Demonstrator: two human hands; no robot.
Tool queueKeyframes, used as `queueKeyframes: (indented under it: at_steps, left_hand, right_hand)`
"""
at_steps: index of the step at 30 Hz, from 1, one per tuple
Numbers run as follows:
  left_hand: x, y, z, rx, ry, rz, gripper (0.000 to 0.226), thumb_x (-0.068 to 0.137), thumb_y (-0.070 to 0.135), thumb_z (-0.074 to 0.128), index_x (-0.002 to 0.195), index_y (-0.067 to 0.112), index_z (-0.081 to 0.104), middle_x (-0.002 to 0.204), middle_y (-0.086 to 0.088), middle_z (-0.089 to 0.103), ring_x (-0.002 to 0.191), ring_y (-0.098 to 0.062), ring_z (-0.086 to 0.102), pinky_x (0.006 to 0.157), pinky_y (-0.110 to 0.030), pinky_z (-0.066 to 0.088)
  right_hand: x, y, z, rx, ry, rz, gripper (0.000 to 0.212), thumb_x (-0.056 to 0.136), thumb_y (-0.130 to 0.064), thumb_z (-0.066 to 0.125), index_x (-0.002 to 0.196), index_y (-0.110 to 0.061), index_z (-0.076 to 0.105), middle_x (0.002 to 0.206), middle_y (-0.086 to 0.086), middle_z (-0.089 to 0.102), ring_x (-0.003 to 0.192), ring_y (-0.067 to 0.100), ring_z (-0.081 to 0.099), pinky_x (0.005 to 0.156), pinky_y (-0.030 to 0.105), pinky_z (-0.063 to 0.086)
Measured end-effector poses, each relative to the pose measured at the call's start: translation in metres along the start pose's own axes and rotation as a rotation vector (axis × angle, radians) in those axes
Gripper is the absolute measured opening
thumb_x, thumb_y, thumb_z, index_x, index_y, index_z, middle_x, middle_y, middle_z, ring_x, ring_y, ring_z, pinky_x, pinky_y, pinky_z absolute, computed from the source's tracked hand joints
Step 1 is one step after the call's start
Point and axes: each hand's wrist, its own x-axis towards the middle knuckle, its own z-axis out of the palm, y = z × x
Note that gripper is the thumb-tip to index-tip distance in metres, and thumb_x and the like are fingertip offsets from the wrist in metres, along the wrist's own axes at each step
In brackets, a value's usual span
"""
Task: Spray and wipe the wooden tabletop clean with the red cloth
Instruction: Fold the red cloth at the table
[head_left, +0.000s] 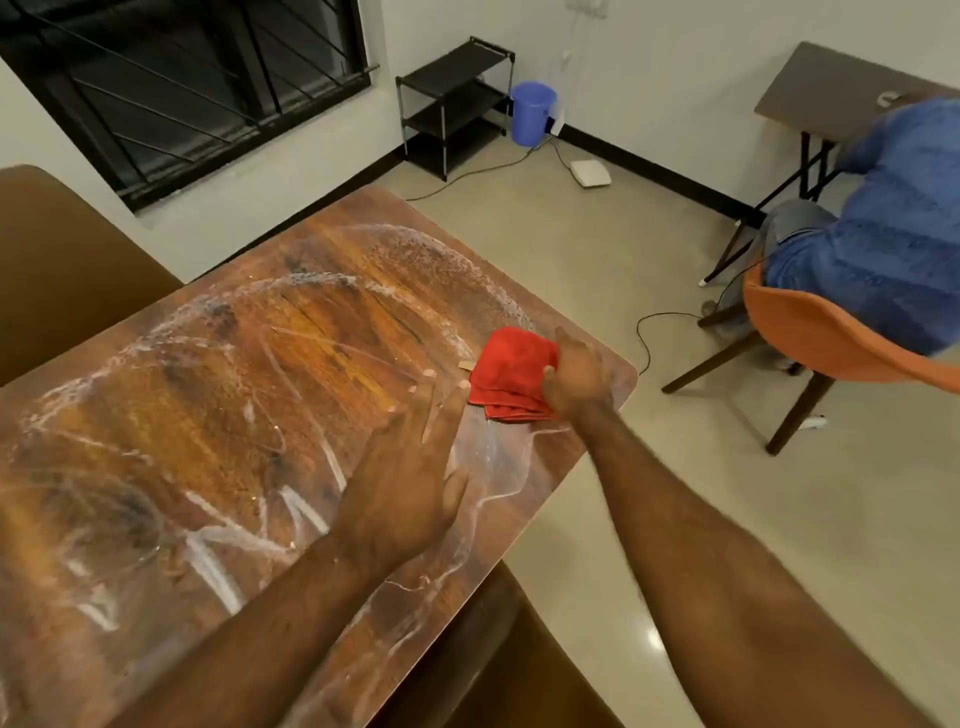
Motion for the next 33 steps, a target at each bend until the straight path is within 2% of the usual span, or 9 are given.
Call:
queueKeyframes:
  at_steps: [4,8,11,14,16,21,29,31,33]
  left_hand:
    - [0.000,-0.008,0.025,-0.037,-0.043,-0.056,0.087,0.092,0.050,0.053,0.159,0.031,0.000,0.168,-0.008,0.006,0.150,-0.028,0.028,0.116,-0.045,0.038]
    - [-0.009,-0.016,0.035,-0.028,-0.060,-0.059,0.087,0.091,0.049,0.055,0.159,0.029,0.005,0.167,-0.010,0.010,0.147,-0.030,0.033,0.112,-0.048,0.042]
    - [-0.014,-0.022,0.033,-0.009,-0.063,-0.075,0.085,0.091,0.049,0.055,0.158,0.027,0.008,0.167,-0.012,0.011,0.147,-0.030,0.034,0.112,-0.048,0.042]
    - [-0.018,-0.022,0.024,-0.003,-0.033,-0.087,0.084,0.090,0.047,0.059,0.158,0.026,0.014,0.166,-0.012,0.016,0.144,-0.031,0.038,0.113,-0.047,0.041]
    - [-0.020,-0.024,0.015,0.003,-0.007,-0.092,0.081,0.089,0.046,0.060,0.156,0.026,0.019,0.165,-0.012,0.018,0.143,-0.030,0.038,0.113,-0.046,0.040]
    - [-0.033,-0.028,-0.020,-0.036,0.056,-0.091,0.076,0.089,0.044,0.062,0.153,0.025,0.027,0.162,-0.009,0.027,0.146,-0.026,0.035,0.114,-0.046,0.040]
    - [-0.074,-0.045,-0.086,-0.133,0.071,-0.170,0.095,0.084,0.051,0.071,0.158,0.025,0.017,0.165,0.003,0.024,0.152,-0.018,0.023,0.122,-0.045,0.029]
    - [-0.093,-0.057,-0.104,-0.162,0.021,-0.153,0.097,0.079,0.052,0.075,0.157,0.029,0.021,0.164,0.005,0.027,0.151,-0.017,0.027,0.121,-0.045,0.030]
    - [-0.114,-0.077,-0.116,-0.237,-0.054,-0.138,0.082,0.074,0.053,0.078,0.146,0.032,0.042,0.149,0.007,0.050,0.135,-0.017,0.049,0.111,-0.042,0.044]
  right_hand:
    - [0.030,0.007,-0.003,-0.062,-0.149,0.019,0.083,0.073,-0.015,0.050,0.155,-0.021,0.037,0.138,0.014,0.062,0.130,0.039,0.055,0.101,0.060,0.051]
    - [0.038,0.011,0.003,-0.070,-0.181,0.008,0.070,0.077,-0.018,0.058,0.146,-0.021,0.048,0.134,0.011,0.064,0.124,0.036,0.058,0.099,0.059,0.053]
    - [0.037,0.011,-0.003,0.030,-0.131,-0.006,0.069,0.077,-0.008,0.064,0.144,-0.022,0.055,0.135,0.006,0.067,0.122,0.030,0.062,0.099,0.049,0.056]
    - [0.020,0.002,-0.019,0.162,-0.121,-0.093,0.066,0.075,-0.002,0.066,0.138,-0.019,0.059,0.121,0.004,0.070,0.105,0.021,0.063,0.084,0.033,0.052]
    - [0.004,-0.007,-0.030,0.206,-0.105,-0.190,0.061,0.074,-0.004,0.070,0.133,-0.018,0.061,0.115,0.002,0.067,0.100,0.020,0.061,0.081,0.032,0.051]
    - [-0.058,-0.042,-0.061,0.266,-0.162,-0.363,0.060,0.077,-0.013,0.073,0.132,-0.031,0.056,0.126,-0.005,0.059,0.110,0.019,0.058,0.087,0.037,0.055]
    - [-0.171,-0.120,-0.114,0.309,-0.404,-0.583,0.049,0.090,-0.005,0.068,0.133,-0.030,0.066,0.140,-0.028,0.050,0.123,0.002,0.051,0.084,0.009,0.048]
    - [-0.198,-0.144,-0.121,0.341,-0.451,-0.655,0.060,0.090,-0.007,0.068,0.141,-0.036,0.059,0.135,-0.032,0.058,0.126,0.005,0.054,0.096,0.016,0.048]
    - [-0.220,-0.167,-0.126,0.366,-0.487,-0.675,0.068,0.091,-0.011,0.070,0.149,-0.041,0.049,0.143,-0.018,0.061,0.128,0.013,0.056,0.100,0.030,0.054]
